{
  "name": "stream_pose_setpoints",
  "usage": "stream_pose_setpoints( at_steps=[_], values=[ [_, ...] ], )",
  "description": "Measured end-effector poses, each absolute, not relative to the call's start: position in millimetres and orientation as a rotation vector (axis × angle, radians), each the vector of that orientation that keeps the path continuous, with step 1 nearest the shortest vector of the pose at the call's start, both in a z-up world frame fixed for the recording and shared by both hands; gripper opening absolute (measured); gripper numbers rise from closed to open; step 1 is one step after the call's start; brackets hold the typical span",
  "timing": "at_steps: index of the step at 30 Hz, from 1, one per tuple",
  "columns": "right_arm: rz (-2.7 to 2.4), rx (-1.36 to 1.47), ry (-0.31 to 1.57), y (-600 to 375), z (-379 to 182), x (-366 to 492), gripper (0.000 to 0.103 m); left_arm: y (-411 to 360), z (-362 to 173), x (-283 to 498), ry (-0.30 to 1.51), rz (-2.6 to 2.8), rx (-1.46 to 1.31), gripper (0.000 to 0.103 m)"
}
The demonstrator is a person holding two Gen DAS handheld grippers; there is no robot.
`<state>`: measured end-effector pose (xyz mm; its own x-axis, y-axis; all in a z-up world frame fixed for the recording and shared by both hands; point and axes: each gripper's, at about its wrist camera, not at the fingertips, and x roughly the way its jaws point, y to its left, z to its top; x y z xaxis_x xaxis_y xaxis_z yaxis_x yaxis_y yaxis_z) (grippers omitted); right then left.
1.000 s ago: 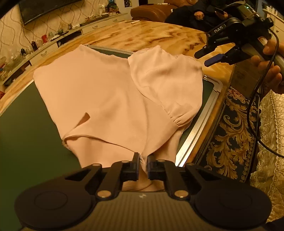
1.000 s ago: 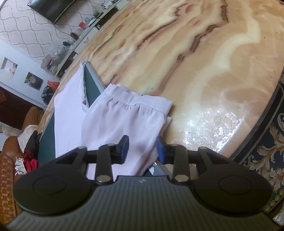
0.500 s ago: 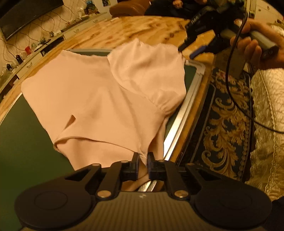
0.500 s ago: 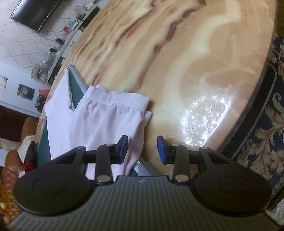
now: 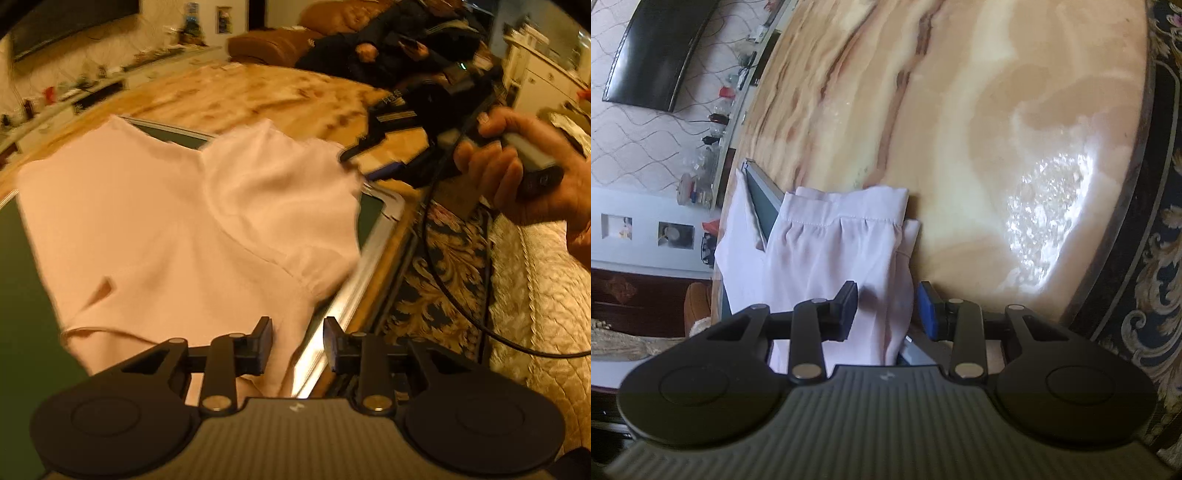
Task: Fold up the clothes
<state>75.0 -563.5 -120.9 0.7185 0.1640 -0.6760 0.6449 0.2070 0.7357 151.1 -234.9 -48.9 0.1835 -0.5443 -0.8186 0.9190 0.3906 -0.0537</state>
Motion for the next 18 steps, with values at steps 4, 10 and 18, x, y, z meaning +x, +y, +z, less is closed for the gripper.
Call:
stream_pose_setpoints(
  at_steps=[4, 10, 18],
  values=[
    [-0.431, 1.414, 0.739, -554.1, -122.2, 68.0, 0.041, -239.7, -58.4, 147.3, 0.886, -1.108, 0.541, 0.034],
    [-0.421, 1.415, 0.725, -553.2, -126.5, 78.6, 0.042, -231.7, -59.6, 151.2, 0.904, -1.112, 0.527, 0.034],
    [-0.425, 1.489, 0.638, -555.0, -136.1, 79.5, 0.042, -221.4, -56.8, 153.7, 0.917, -1.100, 0.519, 0.034]
  ],
)
